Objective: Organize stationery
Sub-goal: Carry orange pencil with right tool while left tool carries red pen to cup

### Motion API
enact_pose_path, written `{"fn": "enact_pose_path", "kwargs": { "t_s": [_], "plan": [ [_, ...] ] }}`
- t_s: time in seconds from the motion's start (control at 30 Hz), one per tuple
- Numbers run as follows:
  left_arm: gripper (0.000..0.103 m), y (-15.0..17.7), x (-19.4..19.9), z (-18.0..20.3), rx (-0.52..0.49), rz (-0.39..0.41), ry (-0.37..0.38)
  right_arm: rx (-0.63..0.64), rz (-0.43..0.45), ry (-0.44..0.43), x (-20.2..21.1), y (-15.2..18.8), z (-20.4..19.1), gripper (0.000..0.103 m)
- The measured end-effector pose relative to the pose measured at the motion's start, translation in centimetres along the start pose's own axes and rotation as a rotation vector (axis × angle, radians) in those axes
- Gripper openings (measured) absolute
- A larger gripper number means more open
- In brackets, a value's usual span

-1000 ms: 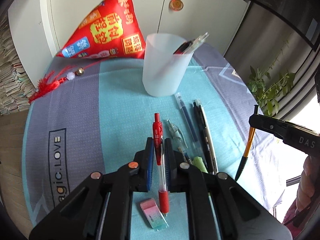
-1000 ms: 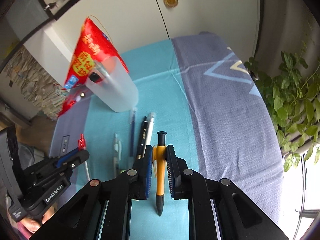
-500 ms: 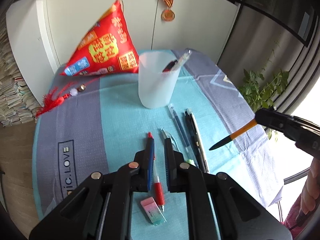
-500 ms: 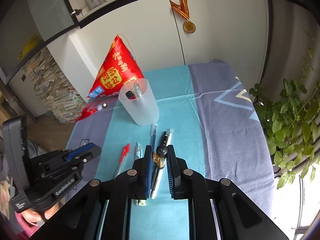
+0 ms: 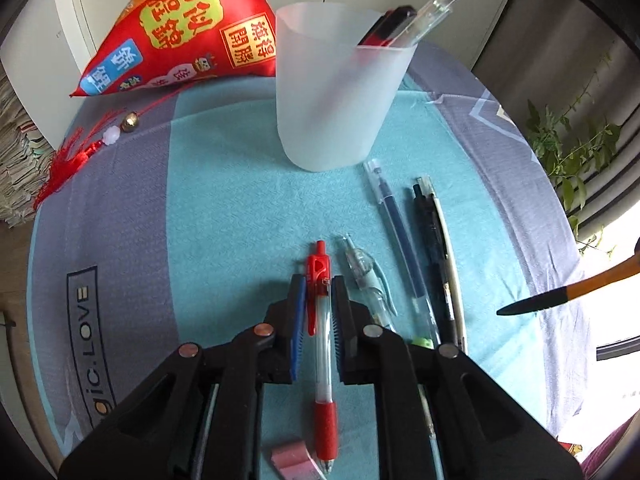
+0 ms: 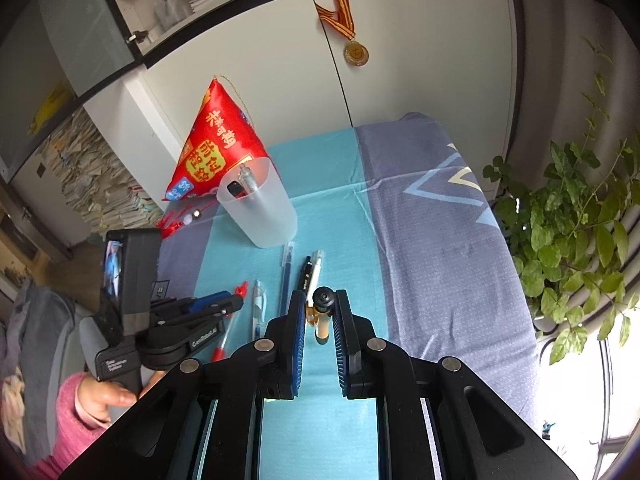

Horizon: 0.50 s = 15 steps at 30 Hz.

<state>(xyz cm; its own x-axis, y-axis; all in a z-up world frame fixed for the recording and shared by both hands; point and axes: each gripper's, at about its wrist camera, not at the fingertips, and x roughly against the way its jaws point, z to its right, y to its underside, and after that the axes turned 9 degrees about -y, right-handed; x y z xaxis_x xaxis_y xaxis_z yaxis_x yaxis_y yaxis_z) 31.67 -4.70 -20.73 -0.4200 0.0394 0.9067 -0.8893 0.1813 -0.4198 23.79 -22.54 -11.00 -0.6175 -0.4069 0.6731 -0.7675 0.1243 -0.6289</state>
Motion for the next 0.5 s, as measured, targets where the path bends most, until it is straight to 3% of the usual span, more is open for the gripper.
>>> {"fn": "enact_pose_path", "kwargs": {
  "t_s": [0.27,0.5],
  "plan": [
    [0.01,0.2,1.4,-0.5,0.027,0.032,0.024,-0.007,0.0,-0.012,-0.1,0.1,0.4,0.015],
    [0.008,0.7,7.4,-2.3,0.056,0.179,0.04,-0.001,0.014,-0.019,0.3,0.0,0.2,0.015]
  ]
}}
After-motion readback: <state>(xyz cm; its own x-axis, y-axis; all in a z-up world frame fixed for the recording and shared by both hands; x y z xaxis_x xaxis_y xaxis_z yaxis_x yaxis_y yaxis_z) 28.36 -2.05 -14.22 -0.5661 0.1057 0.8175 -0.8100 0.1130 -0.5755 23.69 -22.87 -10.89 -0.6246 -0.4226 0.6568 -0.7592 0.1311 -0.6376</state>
